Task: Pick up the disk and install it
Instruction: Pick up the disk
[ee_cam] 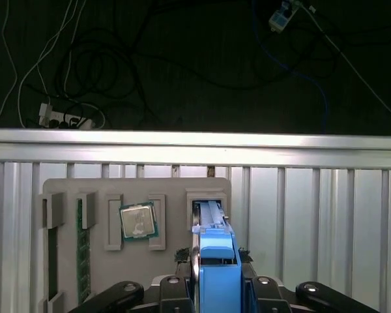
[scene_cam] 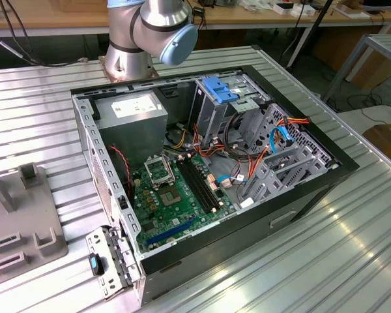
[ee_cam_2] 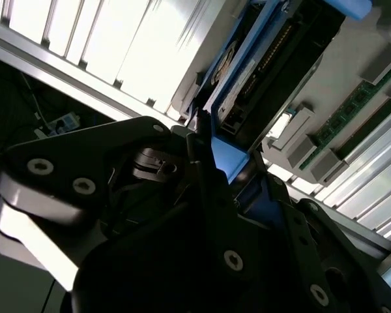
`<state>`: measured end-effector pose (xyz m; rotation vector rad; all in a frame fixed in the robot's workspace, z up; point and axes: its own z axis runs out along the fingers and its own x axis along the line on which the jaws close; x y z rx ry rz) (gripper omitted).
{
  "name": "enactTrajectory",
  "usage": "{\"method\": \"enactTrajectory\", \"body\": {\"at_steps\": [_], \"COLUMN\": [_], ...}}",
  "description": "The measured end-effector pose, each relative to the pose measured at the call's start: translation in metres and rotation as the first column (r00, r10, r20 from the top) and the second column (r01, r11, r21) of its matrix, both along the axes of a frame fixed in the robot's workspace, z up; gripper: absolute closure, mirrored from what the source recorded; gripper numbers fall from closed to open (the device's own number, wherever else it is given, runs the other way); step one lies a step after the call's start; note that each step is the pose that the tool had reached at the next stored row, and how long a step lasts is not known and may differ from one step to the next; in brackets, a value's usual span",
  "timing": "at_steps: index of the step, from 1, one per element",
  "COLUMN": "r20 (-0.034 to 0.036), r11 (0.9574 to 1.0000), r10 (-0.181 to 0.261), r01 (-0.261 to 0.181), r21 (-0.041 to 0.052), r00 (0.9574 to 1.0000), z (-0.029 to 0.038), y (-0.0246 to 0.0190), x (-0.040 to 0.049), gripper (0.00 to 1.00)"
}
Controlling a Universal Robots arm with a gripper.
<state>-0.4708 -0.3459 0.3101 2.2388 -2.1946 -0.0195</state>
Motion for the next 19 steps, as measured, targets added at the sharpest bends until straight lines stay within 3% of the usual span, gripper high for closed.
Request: {"method": "enactTrajectory", "body": {"at_steps": [5,14,19], "r20": [0.0,0.0,0.0001], "r11": [1.0,1.0,1.0], "r10": [0.0,0.0,0.0], "r01": [0.0,0.0,0.0], "r21": [0.0001,0.0,0.0], "r00": [1.0,1.0,1.0], "z": [0.0007,0.0211,0.0487], "y": [0.0,0.0,0.0], "x": [0.0,0.0,0.0], "gripper": [0.63,0.63,0.63]}}
